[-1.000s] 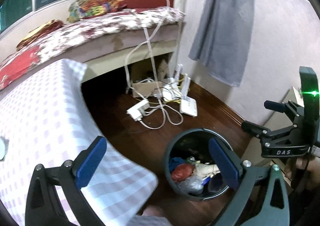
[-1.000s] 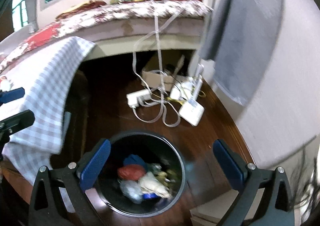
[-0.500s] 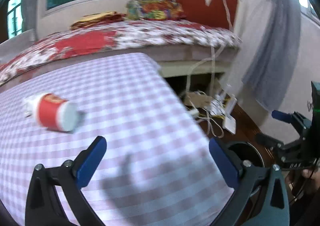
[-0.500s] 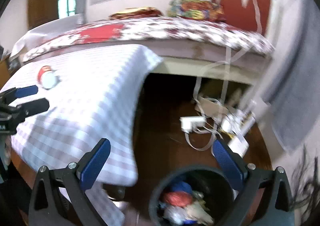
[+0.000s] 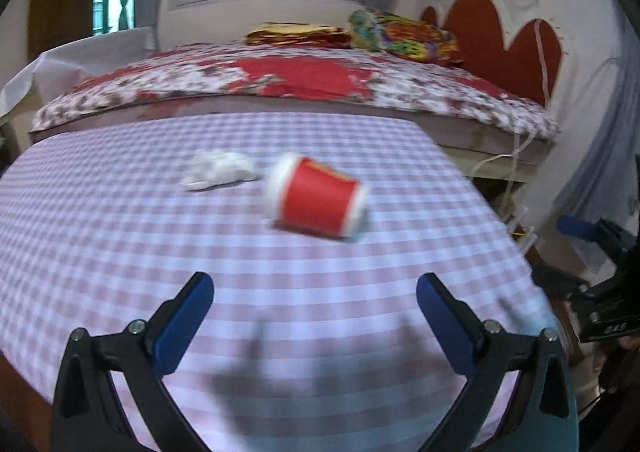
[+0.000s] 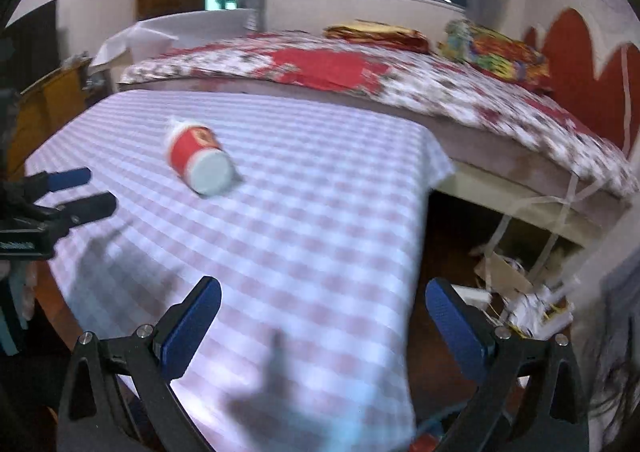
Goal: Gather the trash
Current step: 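Move both open tools back over the paper cup and tissue, then grasp the red-white paper cup with the right tool while the left grasps the white tissue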
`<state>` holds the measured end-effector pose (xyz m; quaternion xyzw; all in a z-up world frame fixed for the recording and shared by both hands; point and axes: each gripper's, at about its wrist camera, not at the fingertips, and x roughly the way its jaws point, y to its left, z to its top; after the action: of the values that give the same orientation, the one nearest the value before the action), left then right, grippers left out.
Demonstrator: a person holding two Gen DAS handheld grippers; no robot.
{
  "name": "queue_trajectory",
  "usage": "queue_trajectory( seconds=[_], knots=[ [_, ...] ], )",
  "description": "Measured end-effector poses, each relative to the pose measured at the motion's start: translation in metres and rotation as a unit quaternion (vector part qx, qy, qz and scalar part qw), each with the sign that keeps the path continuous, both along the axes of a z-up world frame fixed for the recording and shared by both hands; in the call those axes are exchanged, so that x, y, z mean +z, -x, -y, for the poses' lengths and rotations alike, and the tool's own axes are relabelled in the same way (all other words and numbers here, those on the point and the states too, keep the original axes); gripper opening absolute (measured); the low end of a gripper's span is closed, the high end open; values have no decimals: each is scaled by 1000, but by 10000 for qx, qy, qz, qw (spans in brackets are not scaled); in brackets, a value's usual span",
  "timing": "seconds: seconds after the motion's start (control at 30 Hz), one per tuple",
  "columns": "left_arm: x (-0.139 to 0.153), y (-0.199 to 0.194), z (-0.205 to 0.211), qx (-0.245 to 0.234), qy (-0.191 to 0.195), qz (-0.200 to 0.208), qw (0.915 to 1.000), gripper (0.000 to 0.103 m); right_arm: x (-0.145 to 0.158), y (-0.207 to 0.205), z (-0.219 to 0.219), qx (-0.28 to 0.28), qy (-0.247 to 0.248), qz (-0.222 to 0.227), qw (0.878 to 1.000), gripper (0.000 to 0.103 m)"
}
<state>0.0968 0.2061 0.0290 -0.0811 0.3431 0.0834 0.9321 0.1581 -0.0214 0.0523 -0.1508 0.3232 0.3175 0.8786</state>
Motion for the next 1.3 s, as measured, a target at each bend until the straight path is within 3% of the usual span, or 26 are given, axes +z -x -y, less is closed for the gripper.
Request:
queue_trajectory(
  seconds=[0.33, 0.6, 0.73, 0.8, 0.83, 1.3],
  knots=[
    [-9, 9, -66, 535, -51, -71, 9985, 99, 0, -18, -99, 804, -43, -167, 9966, 103],
    [-22, -7, -106, 692, -71, -217, 9973, 99, -23, -43, -167, 1196, 321, -339, 9917, 103],
    [-29, -23, -116, 641, 30, -287, 9975, 99, -37, -58, -187, 1249, 476, -500, 9898, 91],
    [-32, -30, -118, 607, 99, -298, 9977, 99, -43, -63, -193, 1265, 515, -554, 9891, 84],
    [-33, -33, -118, 593, 113, -306, 9977, 99, -46, -67, -196, 1260, 510, -618, 9888, 74],
    [-38, -117, -134, 247, -148, -573, 9979, 99, -45, -134, -206, 355, 292, -676, 9967, 67]
  ],
)
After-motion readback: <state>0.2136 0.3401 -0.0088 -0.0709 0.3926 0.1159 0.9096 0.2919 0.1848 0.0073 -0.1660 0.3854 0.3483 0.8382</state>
